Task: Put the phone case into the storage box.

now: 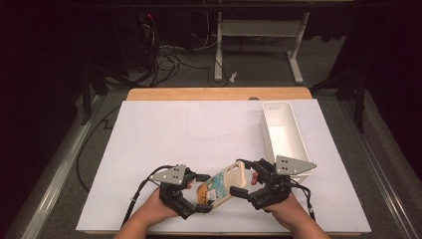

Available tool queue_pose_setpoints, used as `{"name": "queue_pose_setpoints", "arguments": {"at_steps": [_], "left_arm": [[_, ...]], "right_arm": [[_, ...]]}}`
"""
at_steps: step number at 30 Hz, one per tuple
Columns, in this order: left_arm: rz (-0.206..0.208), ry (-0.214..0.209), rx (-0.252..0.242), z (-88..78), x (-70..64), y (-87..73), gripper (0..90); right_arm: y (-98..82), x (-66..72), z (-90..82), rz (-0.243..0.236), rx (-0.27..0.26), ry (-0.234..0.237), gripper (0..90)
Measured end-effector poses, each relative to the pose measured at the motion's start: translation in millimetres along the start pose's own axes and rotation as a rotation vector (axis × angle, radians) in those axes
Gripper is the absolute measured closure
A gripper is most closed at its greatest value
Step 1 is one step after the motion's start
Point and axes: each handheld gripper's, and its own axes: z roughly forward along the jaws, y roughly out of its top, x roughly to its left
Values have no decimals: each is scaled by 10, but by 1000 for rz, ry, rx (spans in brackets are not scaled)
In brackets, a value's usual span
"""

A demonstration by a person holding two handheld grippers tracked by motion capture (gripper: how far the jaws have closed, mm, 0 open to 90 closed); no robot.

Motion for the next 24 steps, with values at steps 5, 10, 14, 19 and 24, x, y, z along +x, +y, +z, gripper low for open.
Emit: {"name": "queue_pose_setpoints", "arguments": {"at_steps": [5,10,14,19,24], "left_arm": [[0,2,2,5,-2,-2,116],[-3,23,1,8,-9,-9,170],[2,42,-7,3,-14,-2,163],[-2,55,-15,-20,-10,4,155],[-2,74,-20,-35,-10,8,151]], "right_arm": [[0,0,0,3,-2,2,129],[3,3,-2,4,-3,8,132],[1,0,0,4,-1,5,132],[4,0,-6,3,-2,5,132],[4,-1,-6,0,0,-1,132]]}}
